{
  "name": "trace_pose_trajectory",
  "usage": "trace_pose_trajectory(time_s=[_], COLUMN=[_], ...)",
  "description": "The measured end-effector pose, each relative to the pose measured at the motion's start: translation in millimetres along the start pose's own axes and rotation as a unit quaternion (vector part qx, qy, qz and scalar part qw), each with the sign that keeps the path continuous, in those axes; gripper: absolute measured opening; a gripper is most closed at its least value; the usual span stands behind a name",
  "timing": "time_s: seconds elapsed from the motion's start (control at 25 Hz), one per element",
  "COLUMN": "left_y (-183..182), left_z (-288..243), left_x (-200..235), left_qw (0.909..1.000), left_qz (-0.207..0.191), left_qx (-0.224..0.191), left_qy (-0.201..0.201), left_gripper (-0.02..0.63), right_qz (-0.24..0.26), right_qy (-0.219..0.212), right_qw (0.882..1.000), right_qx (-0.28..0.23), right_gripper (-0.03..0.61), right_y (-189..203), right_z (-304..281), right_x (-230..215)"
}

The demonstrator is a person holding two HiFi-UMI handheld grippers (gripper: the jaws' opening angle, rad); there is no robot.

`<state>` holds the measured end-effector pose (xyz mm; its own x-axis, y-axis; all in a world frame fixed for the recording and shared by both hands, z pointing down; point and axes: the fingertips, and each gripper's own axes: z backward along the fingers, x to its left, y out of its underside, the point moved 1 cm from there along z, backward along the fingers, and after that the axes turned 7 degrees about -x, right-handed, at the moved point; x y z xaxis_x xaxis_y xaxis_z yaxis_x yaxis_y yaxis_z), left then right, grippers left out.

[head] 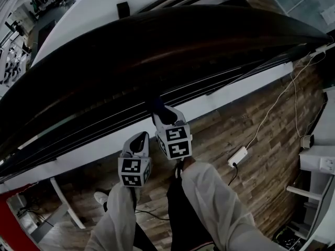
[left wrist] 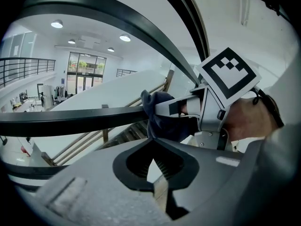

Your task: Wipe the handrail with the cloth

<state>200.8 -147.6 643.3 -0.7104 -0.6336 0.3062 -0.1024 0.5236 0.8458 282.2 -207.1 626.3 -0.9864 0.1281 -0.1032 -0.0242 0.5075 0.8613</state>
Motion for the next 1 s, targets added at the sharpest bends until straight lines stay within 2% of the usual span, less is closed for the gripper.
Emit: trace_pose_trajectory(time_s=[0.4,0.48,0.64,0.76,0.84,1.0], left_y=[-18.9,-20.0,-19.2,-18.1,-17.9,-13.0], left_z=[-66.1,-77.7,-102.4,-120.2,-131.9,-150.7], left_x=[-58.7,-68.7,-93.9,-115.1,-132.1,-165.2], left_qw=[0.9996,0.9995,0.9996,0.9996,0.9994,0.9987], left_qz=[-0.018,-0.023,-0.024,-0.023,-0.029,-0.042], left_qx=[-0.011,-0.012,-0.013,-0.014,-0.011,0.0], left_qy=[0.02,0.019,0.008,0.005,0.013,0.03], left_gripper=[0.002,0.003,0.002,0.002,0.002,0.002], right_qz=[-0.004,0.0,0.045,0.051,0.039,-0.024], right_qy=[0.025,0.02,-0.009,-0.02,-0.016,0.005], right_qw=[1.0,1.0,0.999,0.998,0.999,0.999], right_qx=[0.0,-0.003,-0.011,-0.016,-0.019,-0.027], right_gripper=[0.092,0.092,0.092,0.092,0.092,0.092], right_y=[-5.4,-6.2,-6.4,-8.4,-9.7,-8.7], right_z=[15.0,17.7,22.6,25.3,27.8,39.6], right_x=[-108.1,-124.8,-148.4,-170.3,-192.4,-253.0])
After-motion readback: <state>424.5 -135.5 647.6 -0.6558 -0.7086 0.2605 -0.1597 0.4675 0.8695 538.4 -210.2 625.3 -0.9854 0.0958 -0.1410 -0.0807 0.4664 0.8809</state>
